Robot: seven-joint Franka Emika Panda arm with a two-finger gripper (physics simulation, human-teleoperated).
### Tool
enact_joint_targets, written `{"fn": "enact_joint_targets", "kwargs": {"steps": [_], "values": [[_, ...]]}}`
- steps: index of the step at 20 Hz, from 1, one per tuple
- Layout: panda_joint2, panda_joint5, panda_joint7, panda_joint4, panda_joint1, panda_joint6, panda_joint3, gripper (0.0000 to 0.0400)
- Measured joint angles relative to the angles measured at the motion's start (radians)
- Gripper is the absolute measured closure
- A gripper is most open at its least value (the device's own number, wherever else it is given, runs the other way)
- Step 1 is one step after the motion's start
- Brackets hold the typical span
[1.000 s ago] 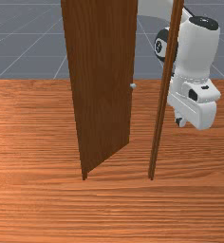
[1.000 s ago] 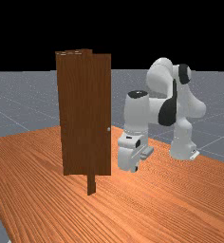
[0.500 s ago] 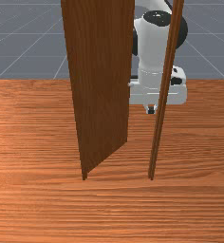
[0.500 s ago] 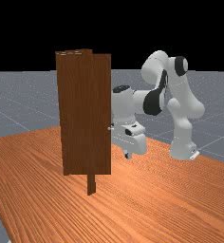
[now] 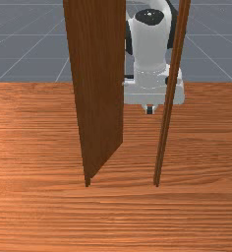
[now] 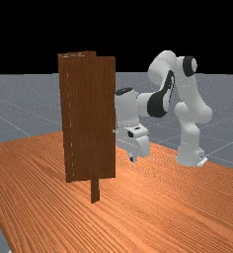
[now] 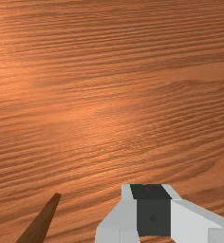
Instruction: Open the door
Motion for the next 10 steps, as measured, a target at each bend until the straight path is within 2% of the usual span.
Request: {"fn": "enact_joint_targets", "kwargs": {"steps": [1,2,3,5,6,8,10], "values": [[0.025,0.004,0.08,0.04,0.029,-0.033,0.0,0.04],[0.046,0.004,0.202,0.067,0.074,-0.022,-0.002,0.04],[0.088,-0.006,0.365,0.126,0.146,-0.016,-0.008,0.04],[0.25,-0.044,0.739,0.385,0.359,-0.06,-0.043,0.04],[0.395,-0.066,0.892,0.641,0.485,-0.146,-0.067,0.04],[0.357,-0.059,0.958,0.572,0.494,-0.102,-0.078,0.04],[0.391,-0.063,1.036,0.639,0.516,-0.125,-0.095,0.0399]]}}
